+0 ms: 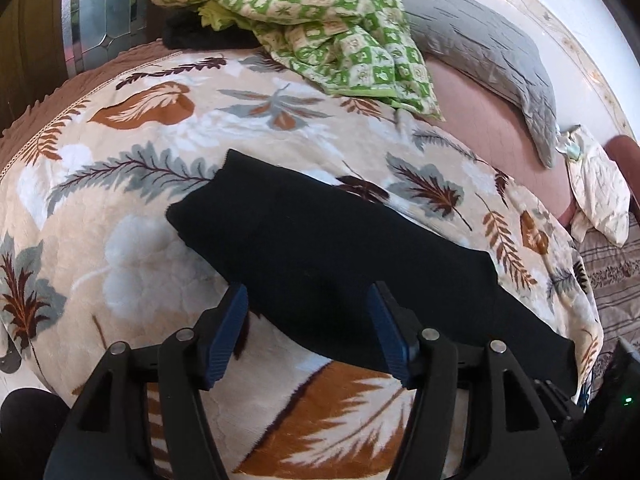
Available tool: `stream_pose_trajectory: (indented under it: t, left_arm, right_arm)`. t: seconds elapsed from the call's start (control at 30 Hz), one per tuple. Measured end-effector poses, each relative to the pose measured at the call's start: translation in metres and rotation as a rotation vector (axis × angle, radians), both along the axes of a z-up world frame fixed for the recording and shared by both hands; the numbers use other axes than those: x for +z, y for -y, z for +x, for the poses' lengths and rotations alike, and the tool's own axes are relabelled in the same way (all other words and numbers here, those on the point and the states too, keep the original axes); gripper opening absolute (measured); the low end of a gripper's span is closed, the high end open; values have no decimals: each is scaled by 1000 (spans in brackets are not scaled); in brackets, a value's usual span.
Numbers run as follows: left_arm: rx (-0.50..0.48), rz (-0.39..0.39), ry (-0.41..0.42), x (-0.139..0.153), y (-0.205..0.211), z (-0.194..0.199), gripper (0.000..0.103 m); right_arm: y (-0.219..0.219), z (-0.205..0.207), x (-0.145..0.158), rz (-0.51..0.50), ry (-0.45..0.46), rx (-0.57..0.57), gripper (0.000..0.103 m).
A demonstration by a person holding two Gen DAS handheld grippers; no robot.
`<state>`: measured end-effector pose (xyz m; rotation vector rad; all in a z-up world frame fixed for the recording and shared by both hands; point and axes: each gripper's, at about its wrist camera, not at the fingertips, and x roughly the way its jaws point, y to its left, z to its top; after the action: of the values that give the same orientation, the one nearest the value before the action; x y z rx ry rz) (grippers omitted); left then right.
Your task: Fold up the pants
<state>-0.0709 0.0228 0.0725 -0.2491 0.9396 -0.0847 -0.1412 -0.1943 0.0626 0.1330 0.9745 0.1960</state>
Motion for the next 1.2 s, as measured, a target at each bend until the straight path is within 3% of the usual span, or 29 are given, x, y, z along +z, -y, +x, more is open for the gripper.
stream_pose_trajectory:
  t: [0.1, 0.23, 0.53, 0.8, 0.87, 1.0, 1.2]
  left_arm:
    - [-20, 2, -1, 1, 9, -2, 65]
    - [-54, 7, 7, 5, 25, -6, 67]
    - [-201, -21, -28, 8, 83, -9, 72]
    - [-401, -113, 11, 4, 137, -12, 81]
    - [-400, -69, 11, -4, 142, -14, 81]
    - [-389, -61, -5, -12, 144, -16, 81]
    - [-395, -19, 65, -6, 145, -27, 81]
  right_arm:
    - [14, -11, 12, 17, 27, -34, 44]
    - [44, -28, 20, 28, 37, -99, 61]
    - [122, -80, 15, 36, 21, -296, 61]
    - [155, -135, 50, 38, 96, -433, 66]
    - [156, -151, 61, 49, 117, -459, 69]
    - [153, -181, 79, 12, 127, -466, 72]
    - [154, -208, 93, 30, 143, -484, 73]
